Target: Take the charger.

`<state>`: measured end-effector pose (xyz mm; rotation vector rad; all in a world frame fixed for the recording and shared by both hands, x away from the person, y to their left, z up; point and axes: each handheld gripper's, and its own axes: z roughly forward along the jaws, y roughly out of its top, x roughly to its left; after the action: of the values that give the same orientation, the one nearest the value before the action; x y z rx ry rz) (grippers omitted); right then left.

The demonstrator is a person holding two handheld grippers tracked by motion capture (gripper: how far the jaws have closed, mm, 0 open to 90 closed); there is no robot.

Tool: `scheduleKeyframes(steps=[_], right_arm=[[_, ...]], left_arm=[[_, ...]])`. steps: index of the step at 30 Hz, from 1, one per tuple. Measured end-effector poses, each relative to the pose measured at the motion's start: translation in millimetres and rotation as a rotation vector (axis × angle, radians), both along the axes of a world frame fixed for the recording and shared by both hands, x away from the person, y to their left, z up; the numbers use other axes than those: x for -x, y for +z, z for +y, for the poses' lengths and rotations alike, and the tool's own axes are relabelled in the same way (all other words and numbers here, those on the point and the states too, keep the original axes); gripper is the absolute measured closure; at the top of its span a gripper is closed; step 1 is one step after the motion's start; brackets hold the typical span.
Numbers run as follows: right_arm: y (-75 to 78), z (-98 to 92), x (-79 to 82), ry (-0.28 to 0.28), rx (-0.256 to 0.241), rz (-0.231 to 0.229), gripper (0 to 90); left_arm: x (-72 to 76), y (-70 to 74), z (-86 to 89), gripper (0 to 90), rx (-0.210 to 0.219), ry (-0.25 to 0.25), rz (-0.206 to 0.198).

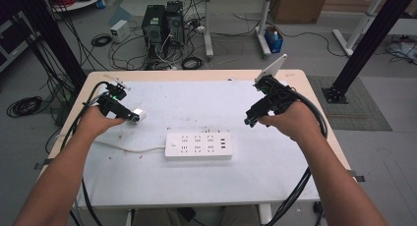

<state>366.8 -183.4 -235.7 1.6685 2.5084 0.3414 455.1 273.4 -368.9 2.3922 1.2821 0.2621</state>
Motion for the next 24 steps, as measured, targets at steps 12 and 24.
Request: scheduleKeyframes(steps=[12,24], right_arm=[[3.8,-8.5,2.0,-0.026,0.010,0.000,13.0],[2.4,-6.8,1.5,-0.028,0.034,0.006,13.0]], left_arm=[[-15.2,-21.2,2.2,20.8,-0.013,-0.009,-0.010],[-26.8,-39.6,1.5,20.8,-0.028,-0.023,-0.003]])
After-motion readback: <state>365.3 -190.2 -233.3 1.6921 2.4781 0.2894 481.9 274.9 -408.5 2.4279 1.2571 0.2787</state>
